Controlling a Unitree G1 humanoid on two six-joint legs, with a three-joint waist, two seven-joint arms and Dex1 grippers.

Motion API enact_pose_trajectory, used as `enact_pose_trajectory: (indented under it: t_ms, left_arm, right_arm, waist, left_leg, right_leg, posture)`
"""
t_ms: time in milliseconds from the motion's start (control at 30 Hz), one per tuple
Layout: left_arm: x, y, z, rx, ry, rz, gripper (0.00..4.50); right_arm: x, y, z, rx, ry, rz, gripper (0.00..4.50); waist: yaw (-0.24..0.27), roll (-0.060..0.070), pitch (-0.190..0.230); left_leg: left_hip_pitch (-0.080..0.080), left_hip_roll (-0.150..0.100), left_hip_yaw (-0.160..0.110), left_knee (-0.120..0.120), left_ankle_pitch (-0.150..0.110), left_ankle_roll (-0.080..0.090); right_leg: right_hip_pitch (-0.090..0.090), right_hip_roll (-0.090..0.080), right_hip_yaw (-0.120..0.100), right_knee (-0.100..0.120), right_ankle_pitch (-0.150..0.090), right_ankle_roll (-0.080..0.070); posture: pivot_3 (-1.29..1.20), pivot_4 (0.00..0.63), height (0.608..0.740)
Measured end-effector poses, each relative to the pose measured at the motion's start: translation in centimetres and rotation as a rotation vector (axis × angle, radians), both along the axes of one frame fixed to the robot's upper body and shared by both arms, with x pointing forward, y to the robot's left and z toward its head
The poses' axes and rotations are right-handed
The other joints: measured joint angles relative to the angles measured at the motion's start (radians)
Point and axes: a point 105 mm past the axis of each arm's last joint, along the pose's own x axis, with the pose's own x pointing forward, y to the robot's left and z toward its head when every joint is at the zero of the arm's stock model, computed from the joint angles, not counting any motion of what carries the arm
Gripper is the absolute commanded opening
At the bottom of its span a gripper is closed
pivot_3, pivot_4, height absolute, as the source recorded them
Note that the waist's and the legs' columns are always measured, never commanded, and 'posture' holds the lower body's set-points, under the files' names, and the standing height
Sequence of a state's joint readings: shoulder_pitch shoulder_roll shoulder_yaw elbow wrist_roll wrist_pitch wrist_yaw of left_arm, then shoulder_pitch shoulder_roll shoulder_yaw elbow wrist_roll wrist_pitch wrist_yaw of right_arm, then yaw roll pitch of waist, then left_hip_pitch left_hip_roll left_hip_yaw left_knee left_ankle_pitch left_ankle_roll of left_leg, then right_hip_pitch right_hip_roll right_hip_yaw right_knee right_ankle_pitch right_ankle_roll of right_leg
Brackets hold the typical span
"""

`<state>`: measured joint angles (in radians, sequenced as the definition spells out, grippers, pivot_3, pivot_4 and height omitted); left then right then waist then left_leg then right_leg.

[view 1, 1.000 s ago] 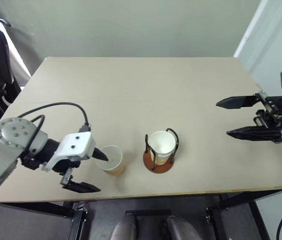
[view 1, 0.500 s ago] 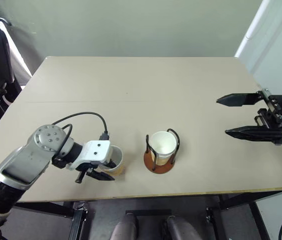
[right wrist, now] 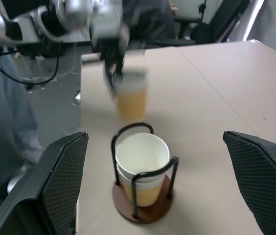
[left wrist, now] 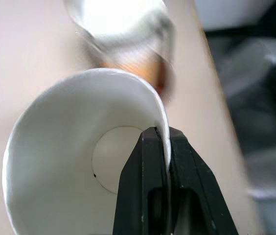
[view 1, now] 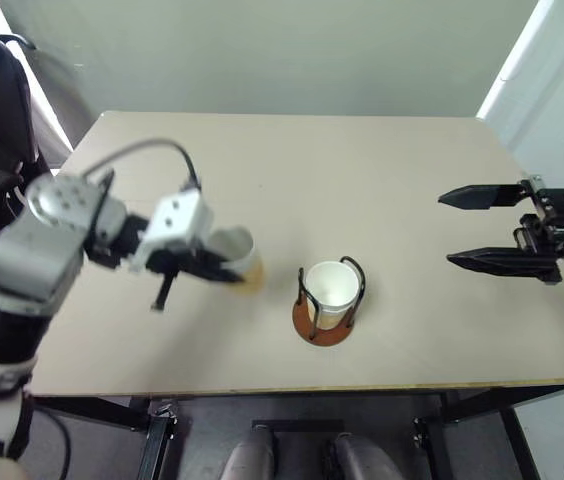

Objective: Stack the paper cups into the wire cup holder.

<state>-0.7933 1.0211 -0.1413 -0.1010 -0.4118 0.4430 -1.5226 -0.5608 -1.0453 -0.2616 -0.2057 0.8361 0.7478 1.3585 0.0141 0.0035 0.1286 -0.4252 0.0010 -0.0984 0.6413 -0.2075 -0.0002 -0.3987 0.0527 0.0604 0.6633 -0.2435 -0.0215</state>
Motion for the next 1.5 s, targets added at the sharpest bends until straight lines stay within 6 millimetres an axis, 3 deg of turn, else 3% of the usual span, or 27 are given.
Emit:
enact_pose_trajectory:
  t_ms: [133,233,333,433,767,1133,1500]
  left_arm:
    - [2.8,-2.2,4.8,-0.066,-0.171,-0.037,0.05]
    - [3.4,-4.1,6.5,-0.092,-0.219,-0.109,0.05]
    - [3.0,-7.6,5.7,-0.091,-0.199,-0.250,0.05]
    - [2.8,-9.1,4.8,-0.084,-0.169,-0.304,0.05]
    - [0.6,-10.4,3.1,-0.016,-0.119,-0.435,0.05]
    - [0.1,-11.9,1.6,-0.023,-0.089,-0.500,0.05]
    - [0.1,-11.5,0.1,0.052,-0.101,-0.494,0.05]
  right_arm:
    - [0.3,-0.1,0.0,-0.012,-0.019,-0.015,4.50]
    - [0.3,-0.5,-0.2,-0.029,-0.017,-0.043,4.50]
    - [0.1,-0.5,-0.4,-0.051,-0.019,-0.055,4.50]
    - [-0.2,-0.8,-0.6,-0.068,-0.020,-0.079,4.50]
    - [-0.6,-1.0,-0.4,-0.073,-0.032,-0.119,4.50]
    - [-0.9,-1.0,-0.3,-0.076,-0.046,-0.135,4.50]
    - [-1.5,-1.4,-0.3,-0.092,-0.056,-0.167,4.50]
  waist:
    - [0.004,0.000,0.000]
    - [0.003,0.000,0.000]
    - [0.009,0.000,0.000]
    - [0.006,0.000,0.000]
    - [0.007,0.000,0.000]
    - [0.010,0.000,0.000]
    - [0.010,0.000,0.000]
  left_leg:
    - [-0.005,-0.001,-0.002,0.006,-0.001,0.002]
    - [-0.006,-0.003,-0.001,0.007,-0.002,0.005]
    - [-0.011,-0.003,-0.001,0.012,-0.004,0.009]
    - [-0.013,-0.003,0.000,0.019,-0.006,0.011]
    - [-0.014,-0.004,0.002,0.025,-0.009,0.015]
    - [-0.014,-0.004,0.002,0.027,-0.010,0.016]
    - [-0.014,-0.004,0.003,0.027,-0.010,0.016]
  right_leg:
    - [-0.001,0.000,0.000,-0.001,0.002,0.003]
    - [0.000,-0.001,0.000,-0.003,0.002,0.006]
    - [-0.001,-0.002,0.000,-0.003,0.001,0.009]
    - [-0.001,-0.002,0.000,-0.003,-0.001,0.013]
    - [0.000,-0.002,0.003,-0.002,-0.002,0.017]
    - [0.001,-0.002,0.003,-0.002,0.001,0.021]
    - [0.002,-0.002,0.004,-0.002,0.001,0.021]
  posture:
    - [0.00,0.150,0.740]
    - [0.00,0.150,0.740]
    - [0.00,0.150,0.740]
    - [0.00,0.150,0.740]
    - [0.00,0.150,0.740]
    - [0.00,0.150,0.740]
    - [0.00,0.150,0.740]
